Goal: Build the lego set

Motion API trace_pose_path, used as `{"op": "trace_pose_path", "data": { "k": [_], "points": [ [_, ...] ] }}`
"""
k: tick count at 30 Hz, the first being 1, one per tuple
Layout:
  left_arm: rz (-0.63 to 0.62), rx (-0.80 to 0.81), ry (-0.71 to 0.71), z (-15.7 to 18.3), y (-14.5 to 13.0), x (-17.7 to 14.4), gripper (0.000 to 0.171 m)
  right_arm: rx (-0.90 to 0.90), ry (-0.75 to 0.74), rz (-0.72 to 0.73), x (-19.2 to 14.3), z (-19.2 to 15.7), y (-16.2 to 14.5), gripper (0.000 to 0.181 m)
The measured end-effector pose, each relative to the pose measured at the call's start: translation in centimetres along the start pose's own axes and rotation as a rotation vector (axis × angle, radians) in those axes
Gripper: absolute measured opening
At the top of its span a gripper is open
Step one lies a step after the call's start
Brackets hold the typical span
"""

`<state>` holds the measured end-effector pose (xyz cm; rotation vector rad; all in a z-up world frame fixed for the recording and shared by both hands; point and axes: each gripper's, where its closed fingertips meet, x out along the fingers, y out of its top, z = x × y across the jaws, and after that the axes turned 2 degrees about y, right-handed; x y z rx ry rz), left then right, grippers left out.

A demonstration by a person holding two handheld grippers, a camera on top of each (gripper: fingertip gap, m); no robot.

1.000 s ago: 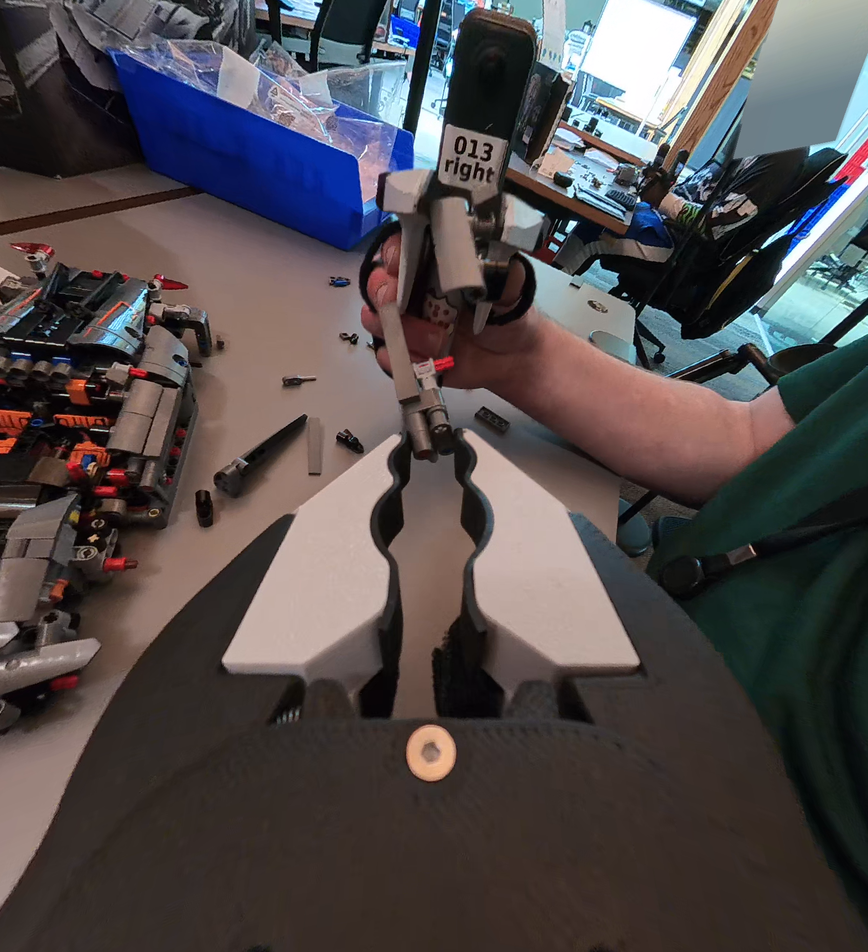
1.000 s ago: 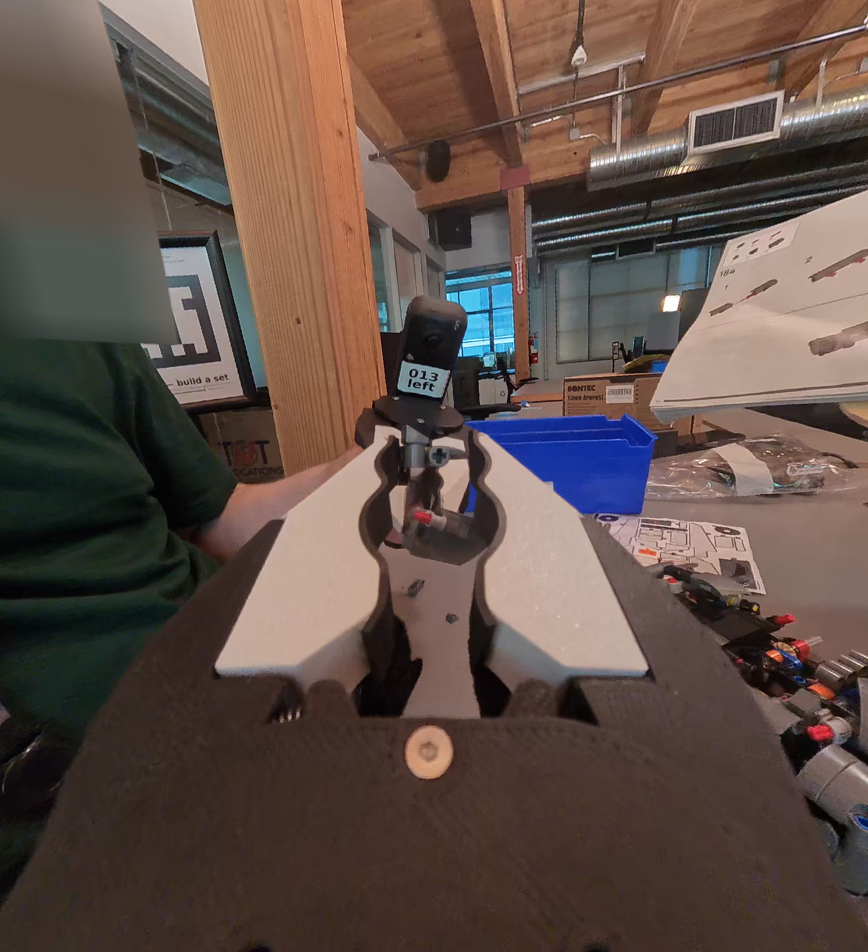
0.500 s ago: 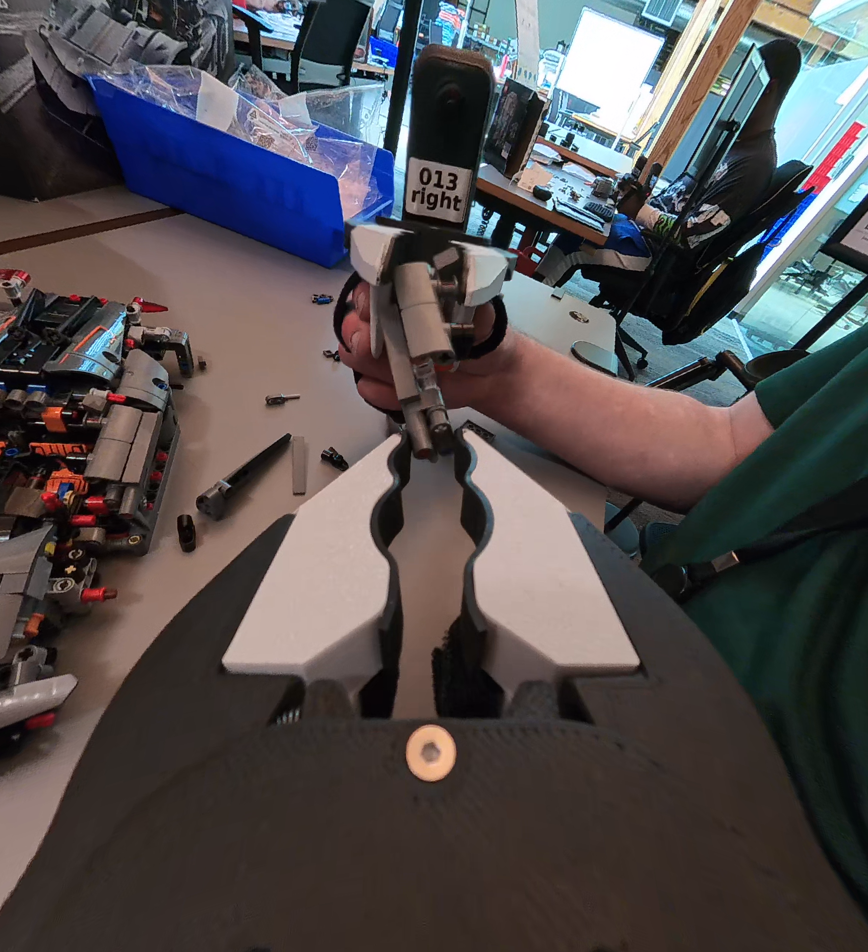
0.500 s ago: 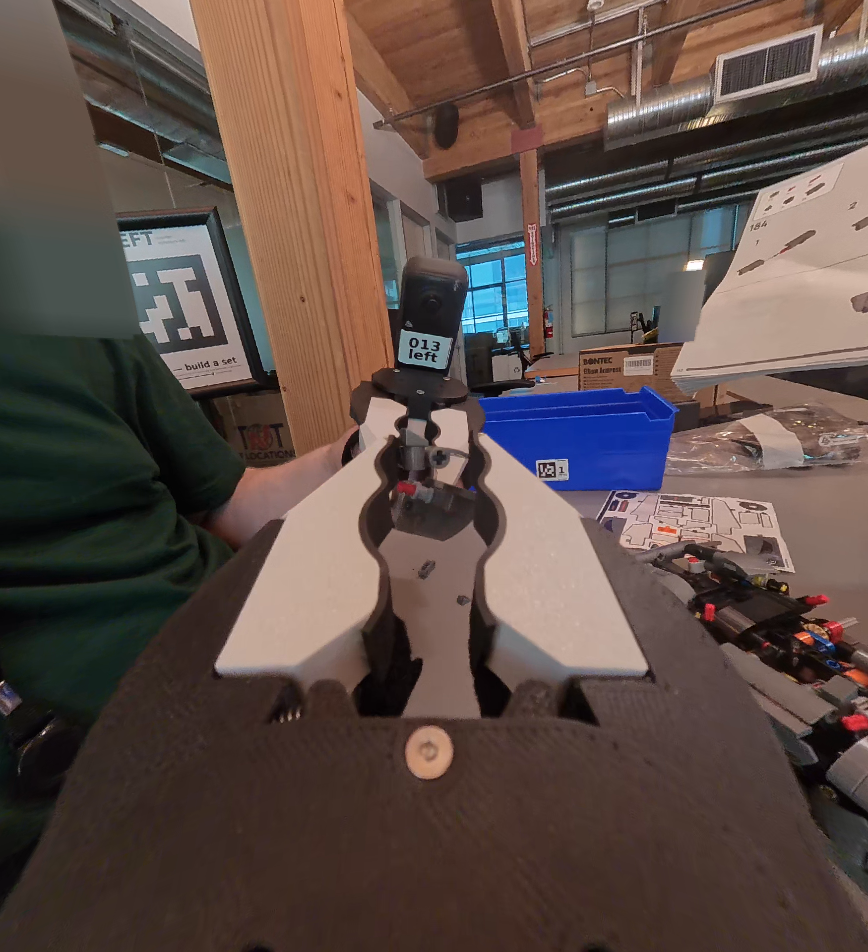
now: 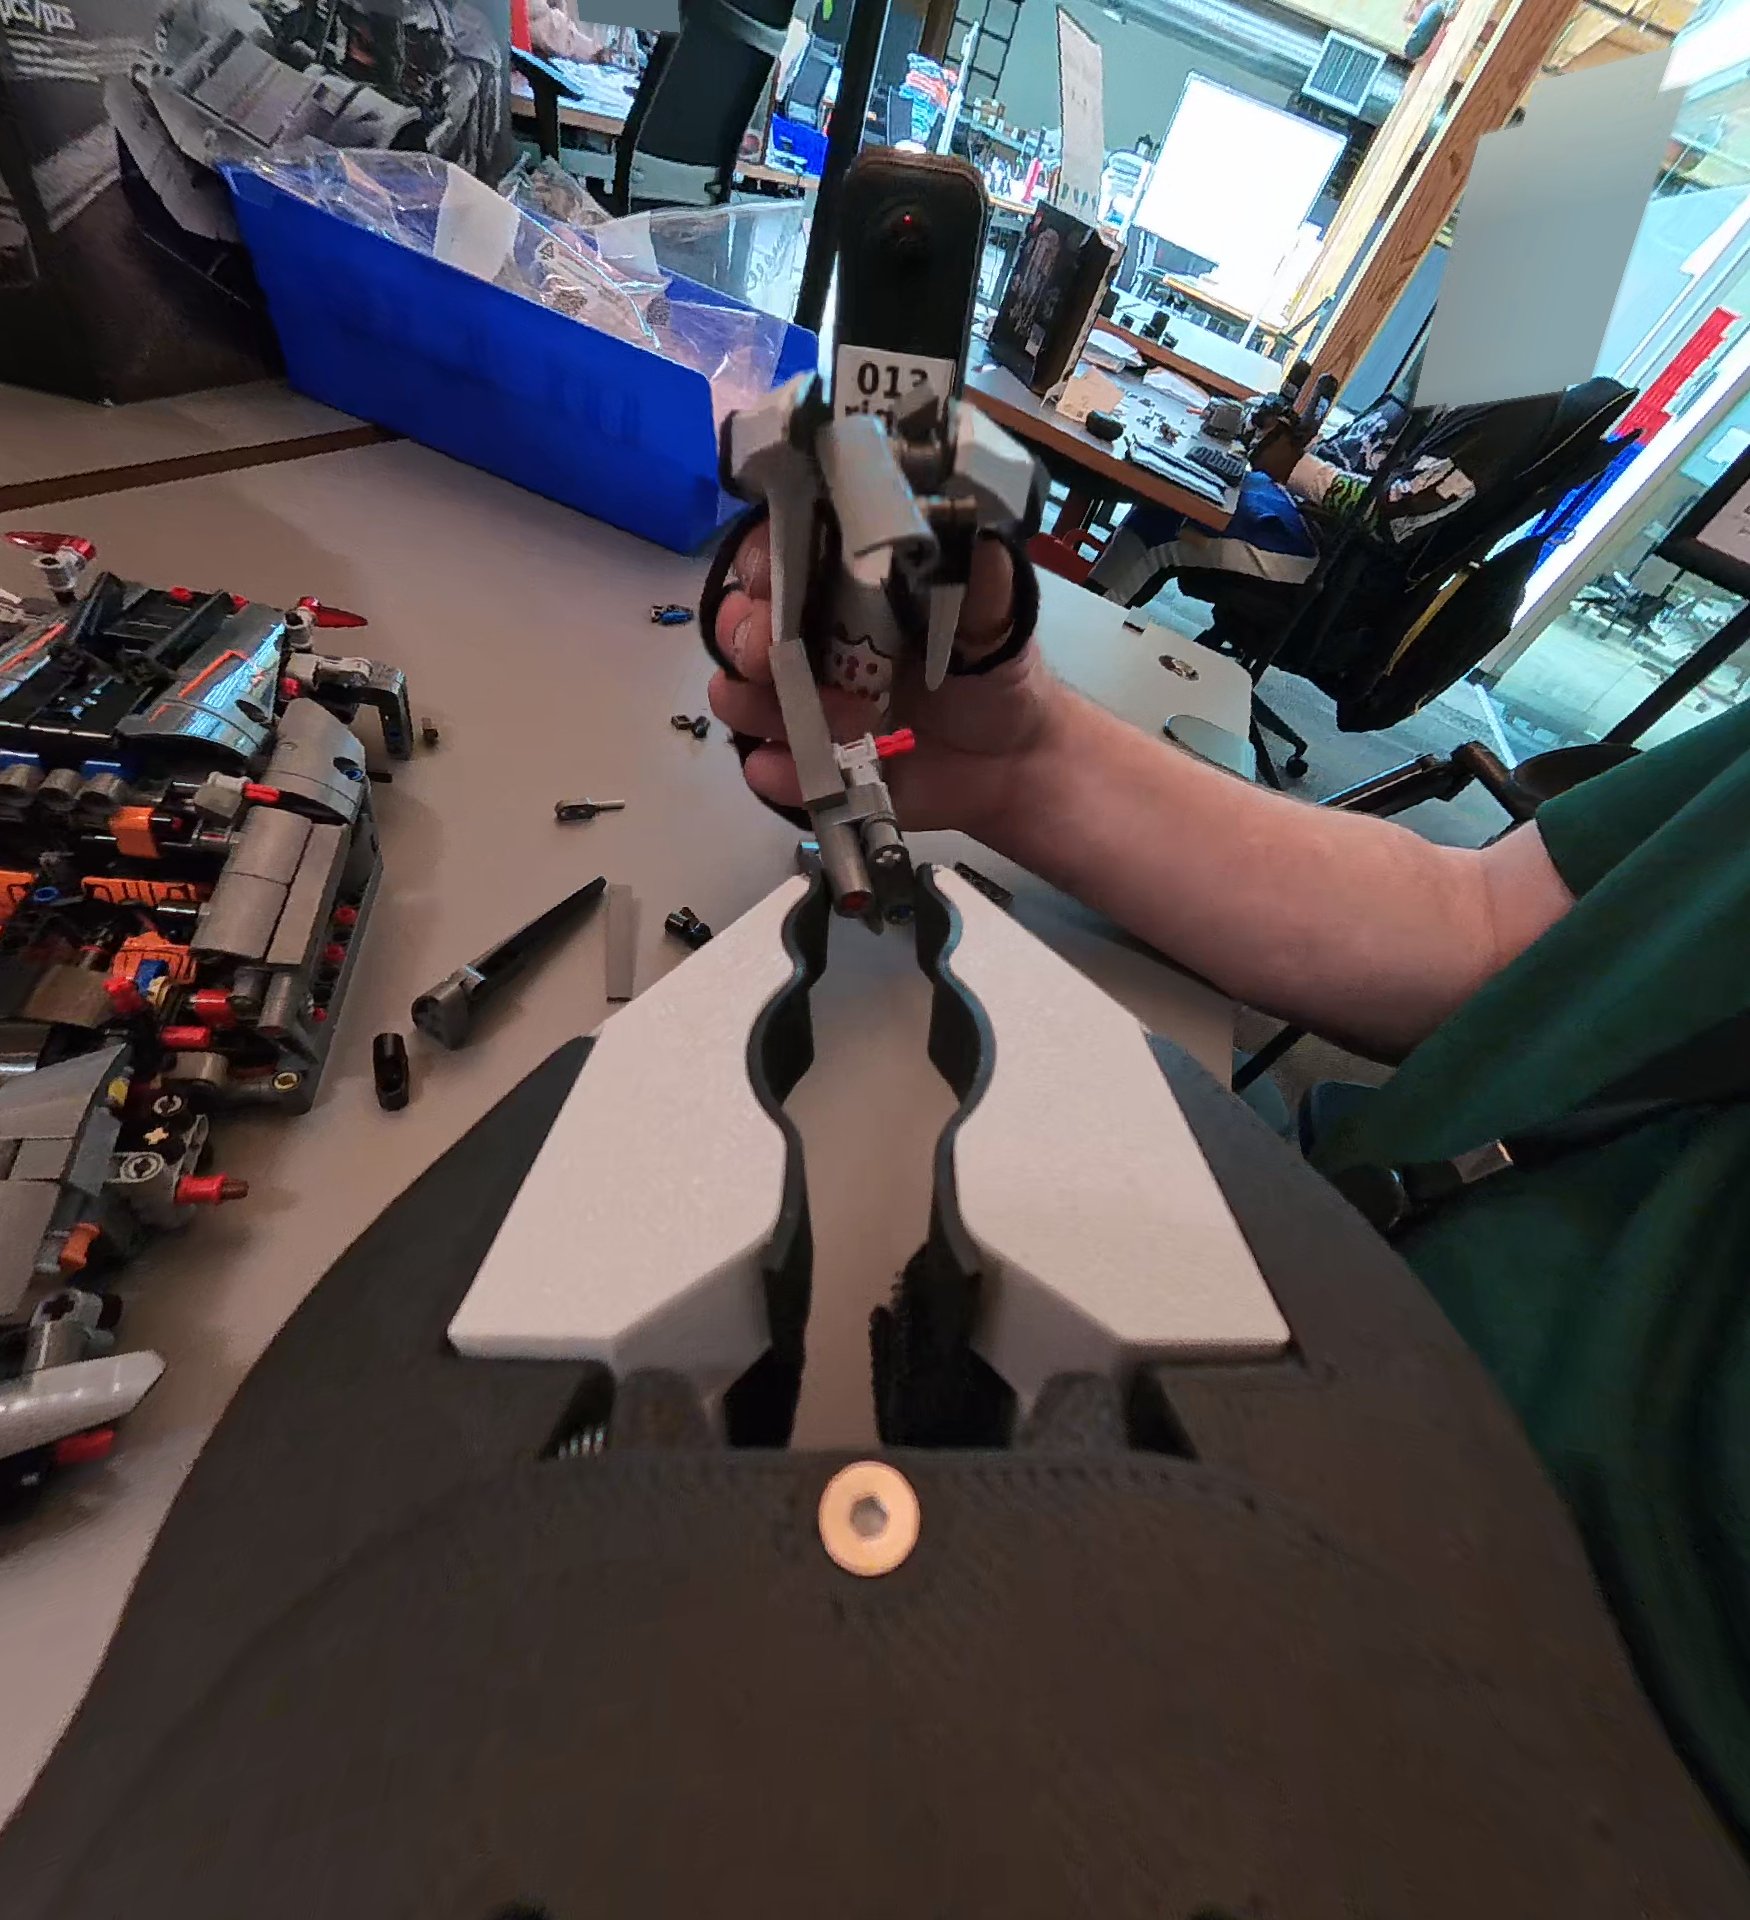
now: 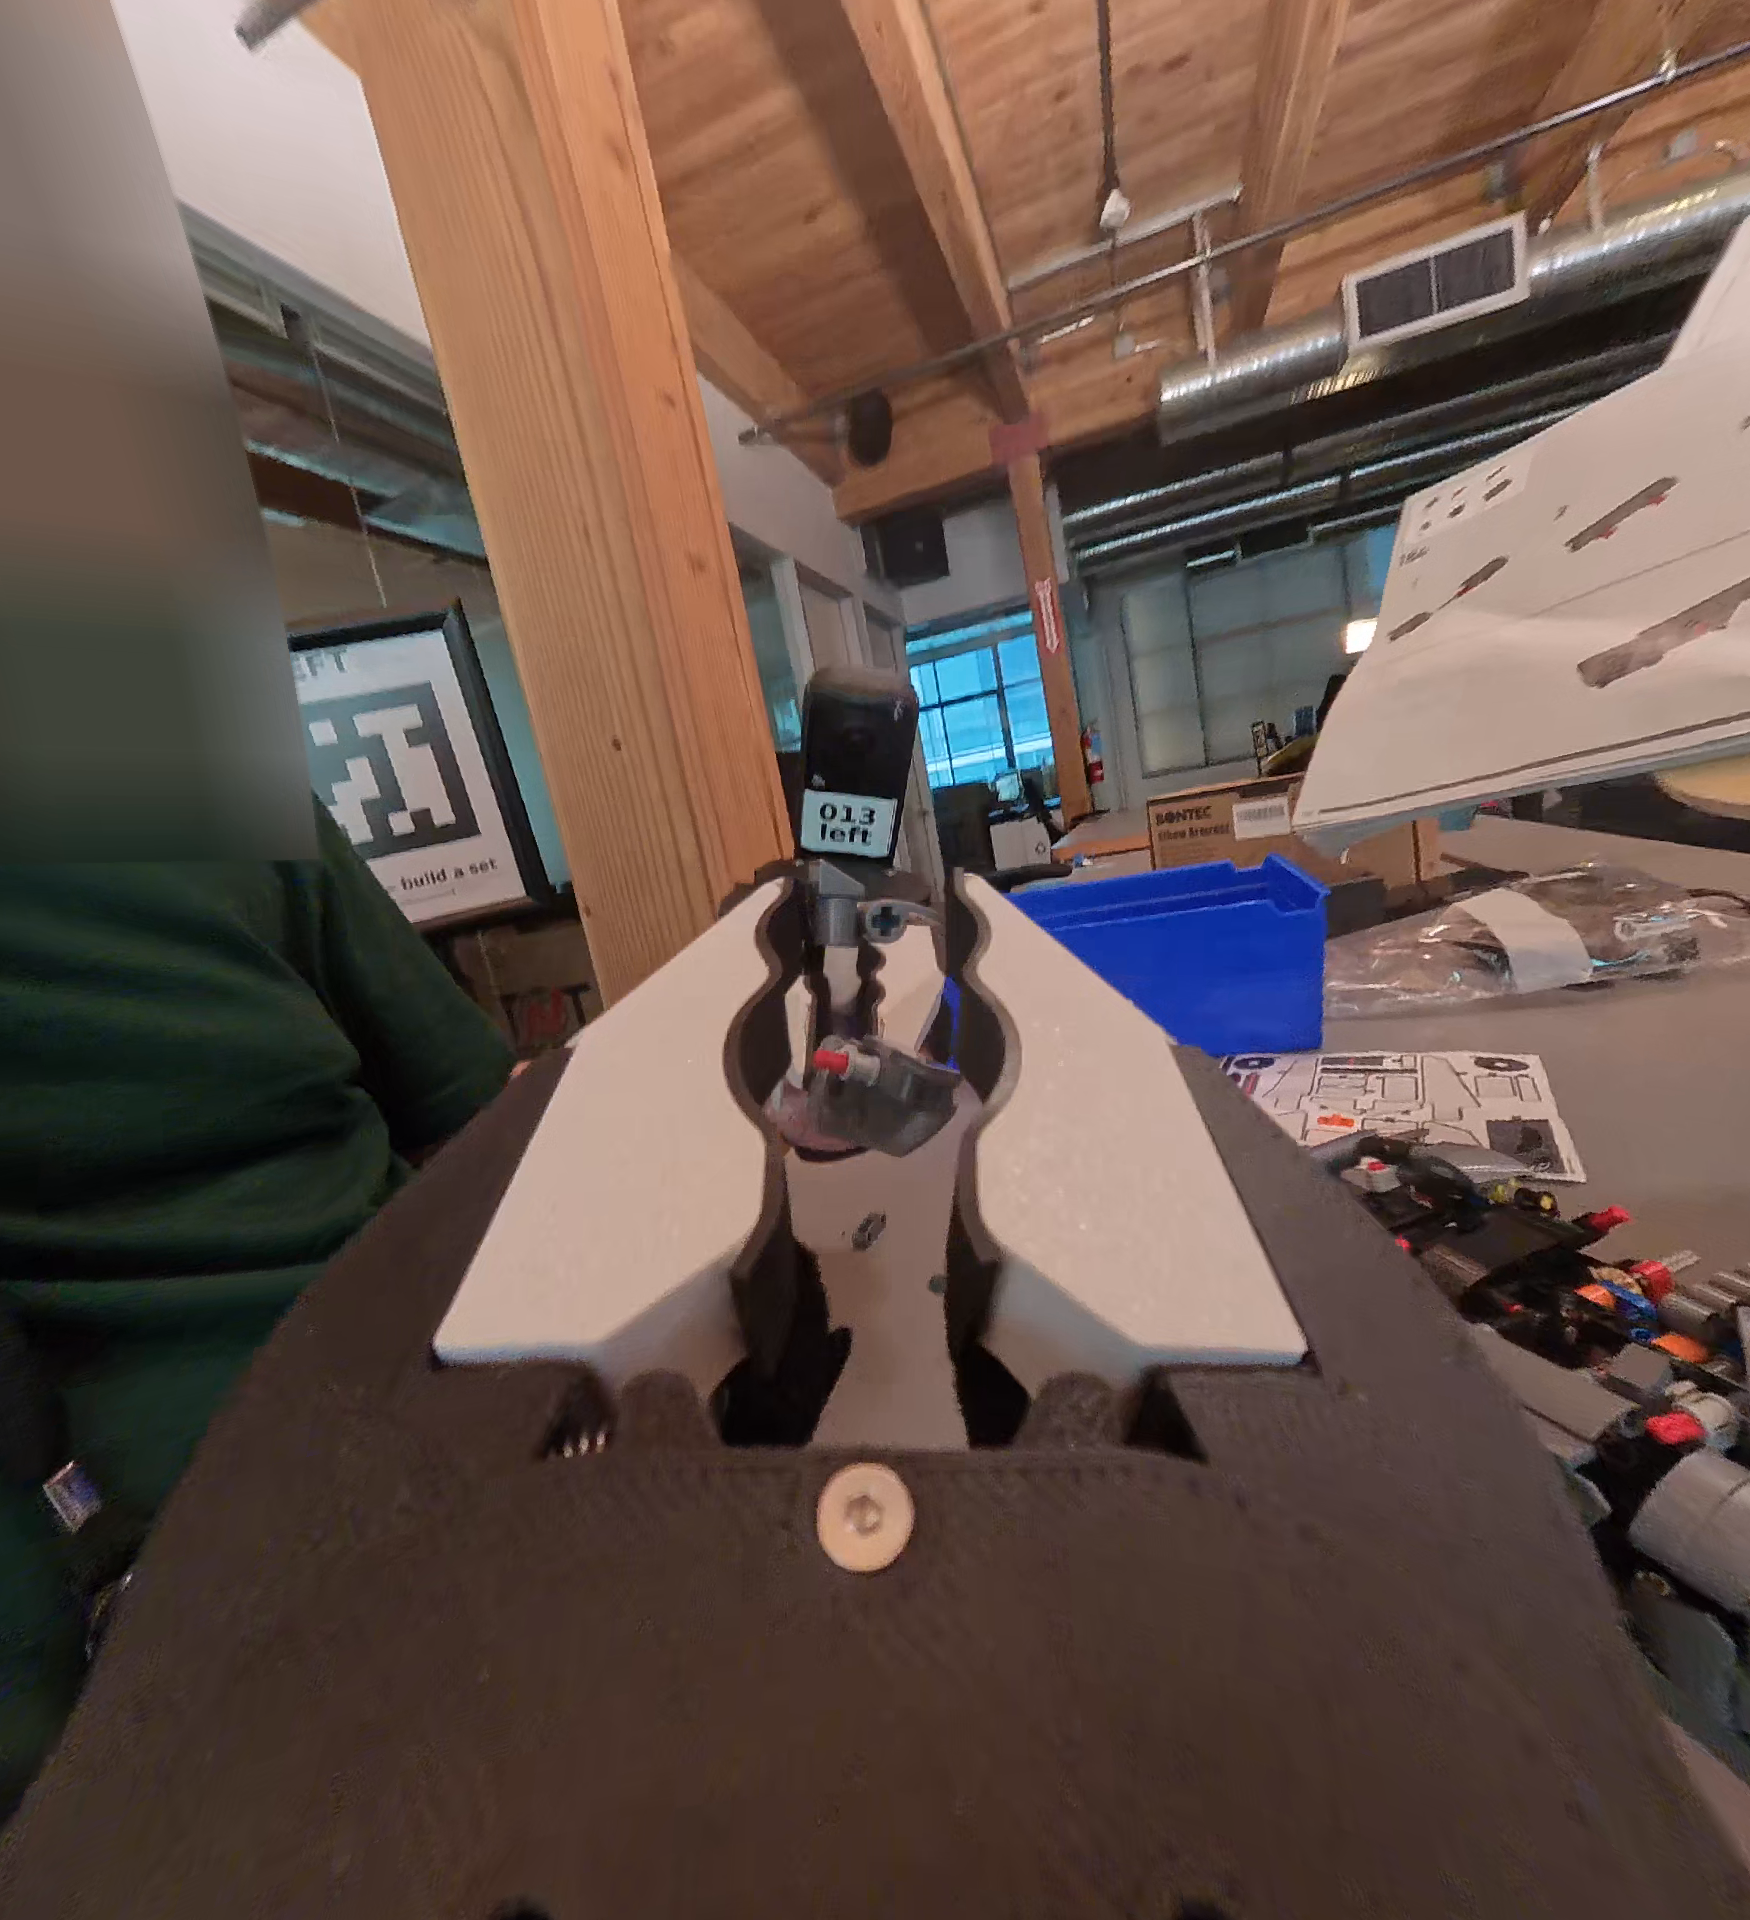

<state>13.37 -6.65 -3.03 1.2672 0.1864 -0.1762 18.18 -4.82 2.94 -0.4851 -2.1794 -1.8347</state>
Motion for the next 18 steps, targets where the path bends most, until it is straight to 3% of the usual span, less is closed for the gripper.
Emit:
{"op": "trace_pose_path", "data": {
  "k": [4, 7, 12, 18],
  "points": [
    [-0.005, 0.003, 0.026, -0.6, -0.2, -0.1, 0.014, -0.005, -0.025, 0.082, -1.1, 0.4, 1.6, 0.025],
    [-0.039, 0.087, 0.144, -2.0, -0.6, -0.3, 0.014, 0.000, -0.027, 0.119, -1.7, 0.5, 2.2, 0.024],
    [-0.169, 0.502, 0.499, -4.1, -0.6, -1.0, 0.014, -0.009, -0.034, 0.123, -1.9, 0.6, 2.4, 0.024],
    [-0.266, 0.832, 0.723, -4.5, -0.1, -1.1, 0.014, -0.010, -0.032, 0.117, -1.8, 0.6, 2.2, 0.024]
  ]
}}
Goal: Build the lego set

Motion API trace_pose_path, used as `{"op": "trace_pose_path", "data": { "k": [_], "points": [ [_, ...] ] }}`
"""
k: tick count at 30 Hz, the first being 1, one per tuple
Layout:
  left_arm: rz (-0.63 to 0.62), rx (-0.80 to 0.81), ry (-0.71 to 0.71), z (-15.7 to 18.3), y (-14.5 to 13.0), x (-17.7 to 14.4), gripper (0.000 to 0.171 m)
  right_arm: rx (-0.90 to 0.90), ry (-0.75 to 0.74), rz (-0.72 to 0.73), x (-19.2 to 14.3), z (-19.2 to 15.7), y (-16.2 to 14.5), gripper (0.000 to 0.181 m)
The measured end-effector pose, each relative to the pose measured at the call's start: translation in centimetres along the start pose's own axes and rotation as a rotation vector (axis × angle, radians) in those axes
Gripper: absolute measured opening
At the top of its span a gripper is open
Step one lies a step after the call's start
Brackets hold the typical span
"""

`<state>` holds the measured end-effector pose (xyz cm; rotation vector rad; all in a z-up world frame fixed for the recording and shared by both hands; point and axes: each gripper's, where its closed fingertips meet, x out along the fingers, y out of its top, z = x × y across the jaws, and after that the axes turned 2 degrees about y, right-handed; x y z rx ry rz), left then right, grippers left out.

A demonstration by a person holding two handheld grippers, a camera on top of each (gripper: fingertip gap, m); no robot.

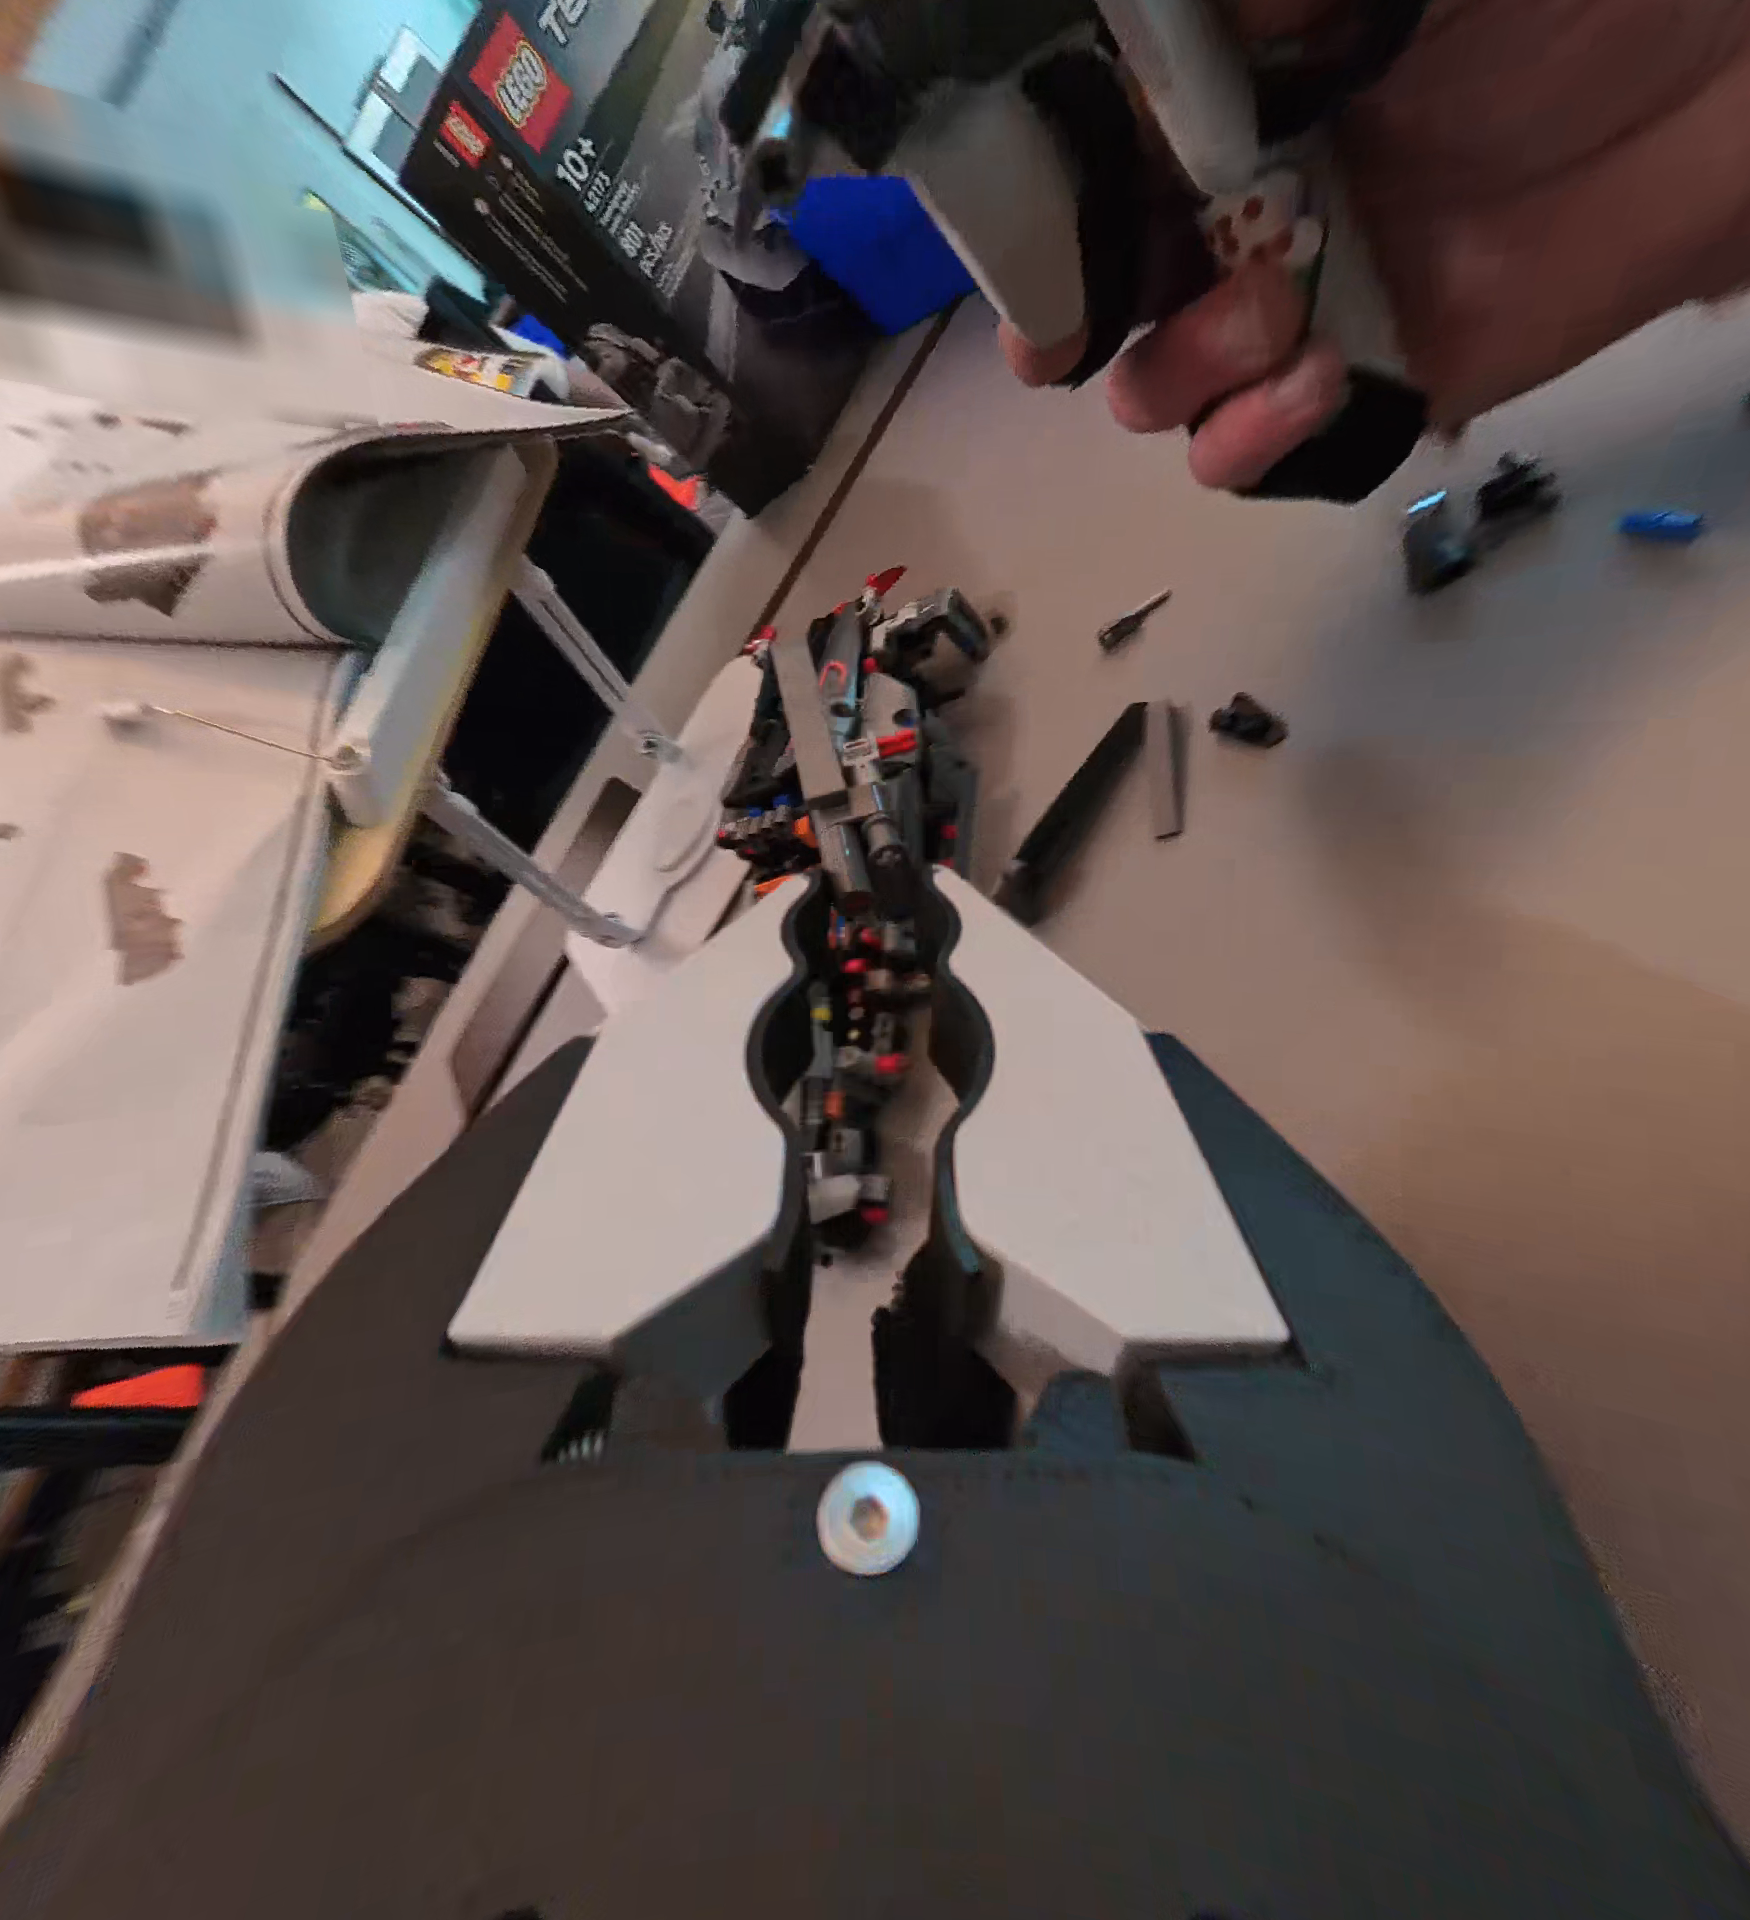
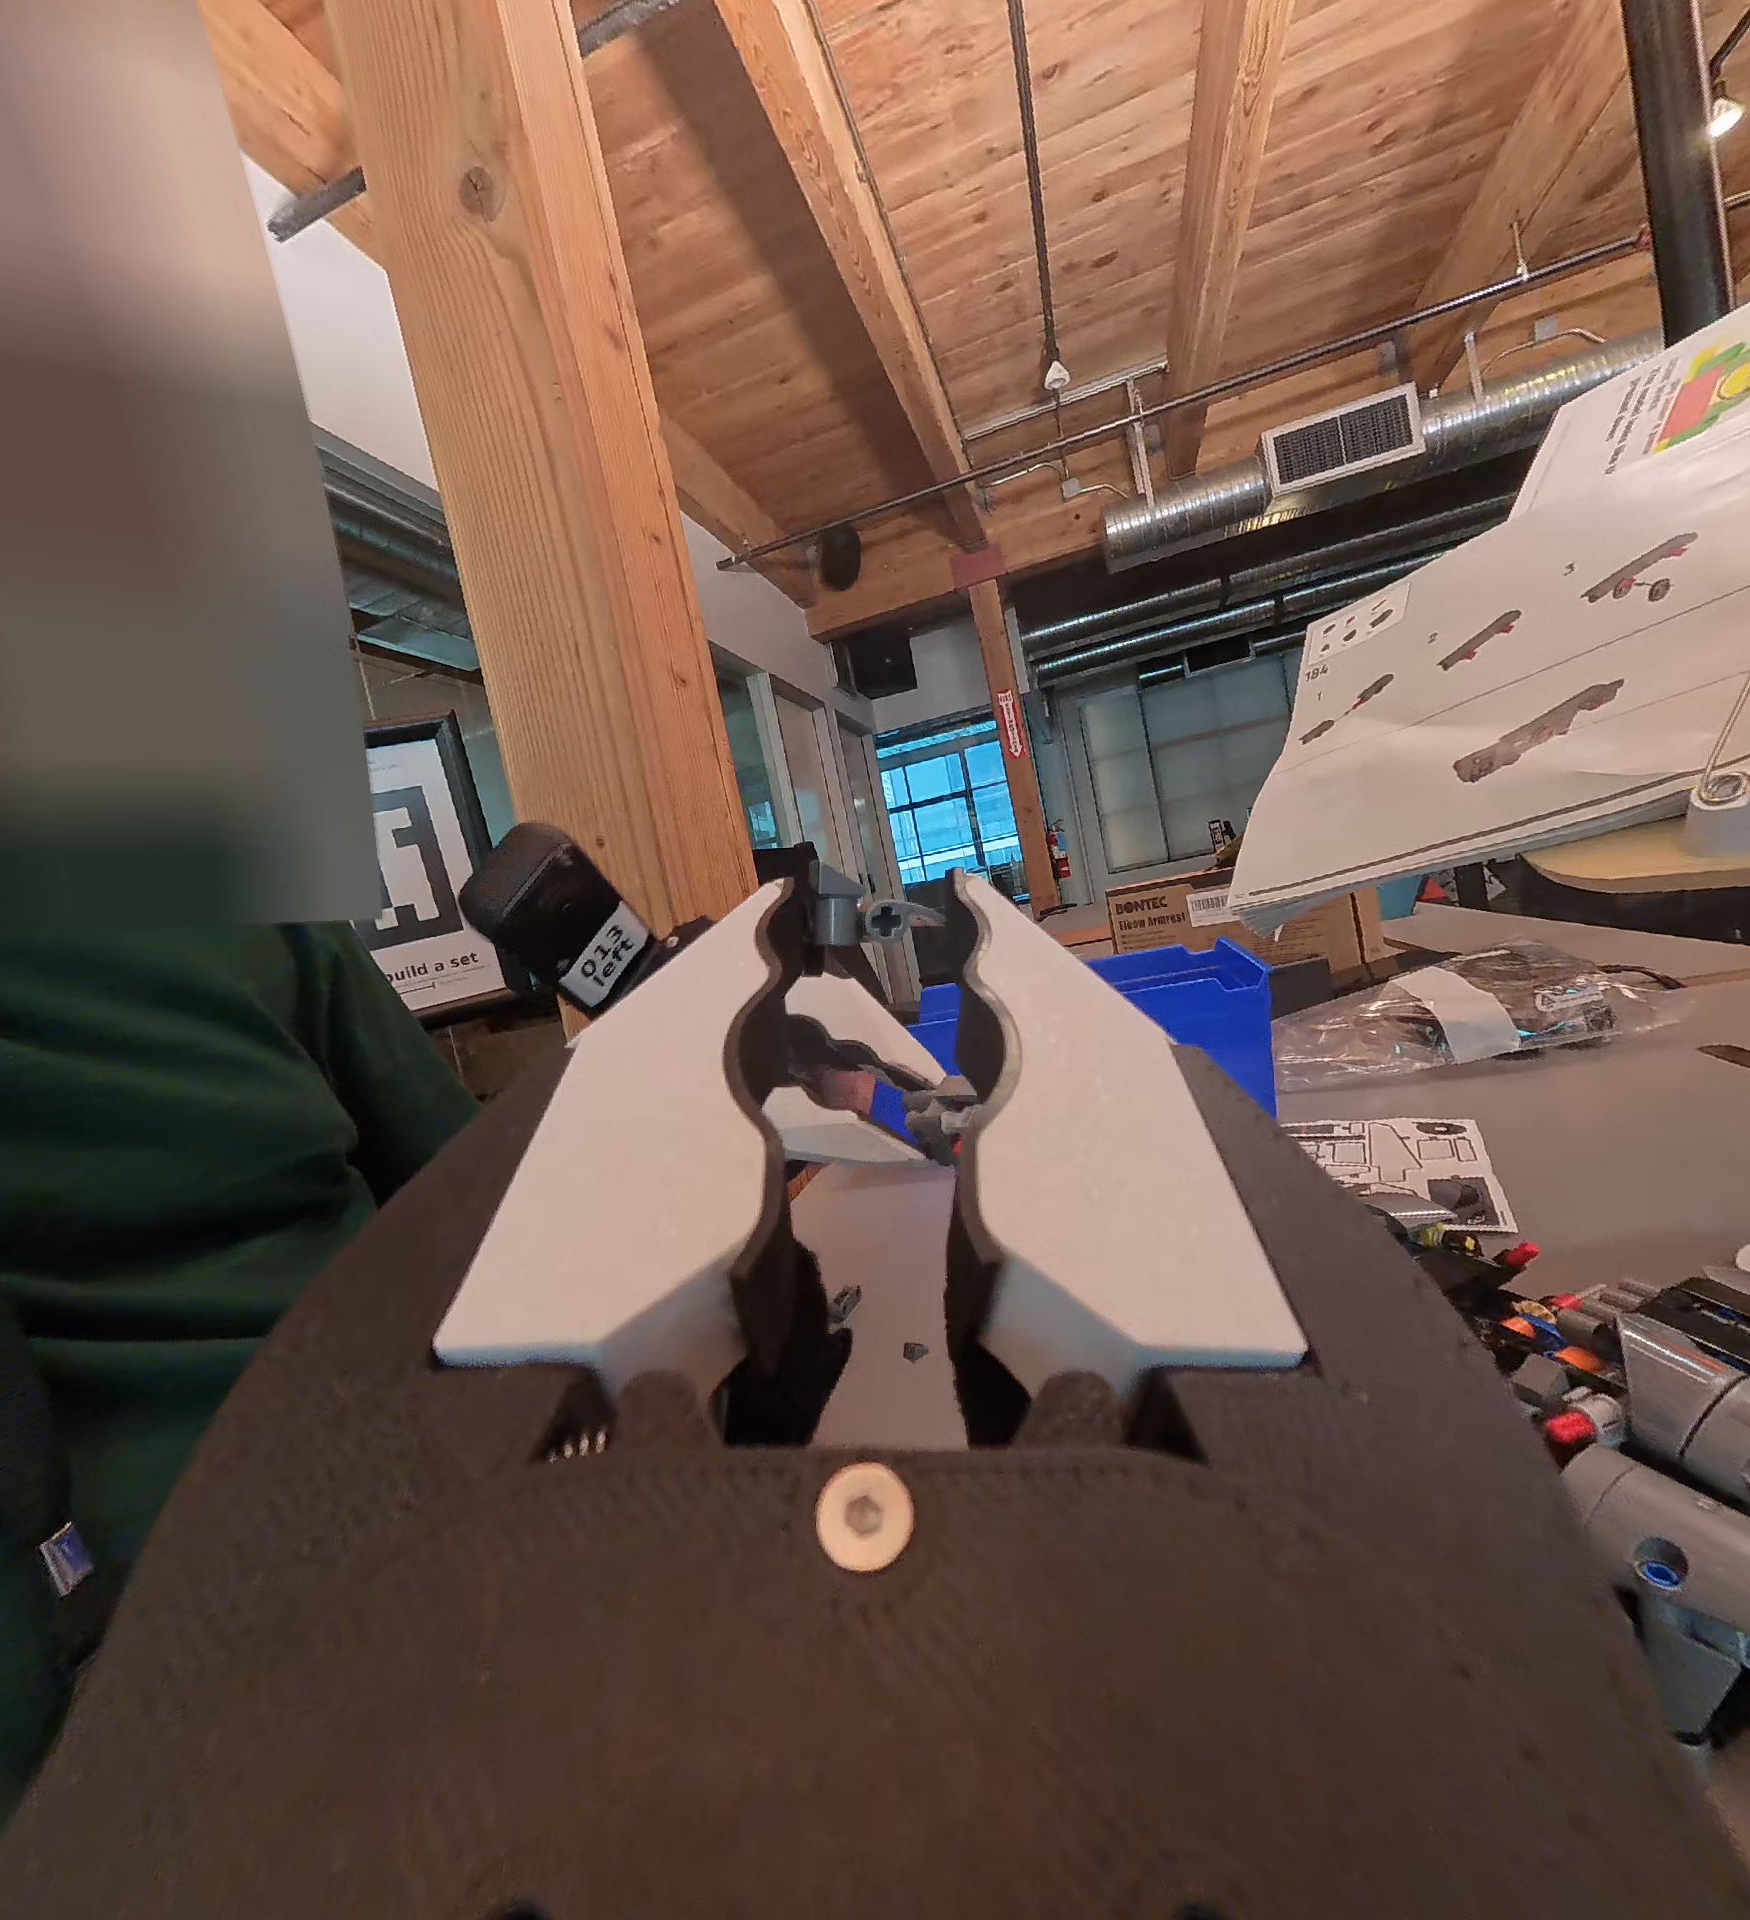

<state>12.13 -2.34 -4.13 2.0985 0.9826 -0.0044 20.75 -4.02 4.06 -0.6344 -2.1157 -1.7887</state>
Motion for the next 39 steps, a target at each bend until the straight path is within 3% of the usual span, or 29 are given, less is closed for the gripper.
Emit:
{"op": "trace_pose_path", "data": {
  "k": [4, 12, 14, 19, 21, 24, 28, 39],
  "points": [
    [-0.027, 0.178, 0.117, -0.2, 0.1, 0.1, 0.013, -0.004, 0.015, 0.007, 0.0, -0.3, 0.1, 0.024],
    [0.019, 0.250, 0.189, -0.6, 1.7, -0.6, 0.013, -0.046, 0.077, -0.014, 0.5, -1.7, 0.0, 0.024],
    [0.022, 0.226, 0.130, 0.1, 1.6, -0.4, 0.014, -0.052, 0.059, -0.005, 0.2, -1.4, 0.3, 0.024],
    [0.010, -0.040, -0.141, 3.0, 0.0, 0.2, 0.014, -0.059, 0.032, 0.056, -0.8, -1.1, 1.8, 0.024],
    [-0.025, -0.169, -0.279, 4.6, -1.0, 0.3, 0.014, -0.058, 0.029, 0.058, -0.9, -1.0, 1.9, 0.025],
    [-0.108, -0.236, -0.393, 6.5, -3.0, 0.5, 0.014, -0.050, 0.028, 0.039, -0.7, -0.9, 1.5, 0.024],
    [-0.173, -0.244, -0.450, 8.1, -5.2, 0.8, 0.014, -0.038, 0.014, -0.002, -0.5, -0.6, 0.6, 0.024],
    [-0.205, -0.223, -0.481, 9.2, -6.5, 1.5, 0.014, -0.029, 0.006, -0.009, -0.6, -0.3, 0.4, 0.024]
  ]
}}
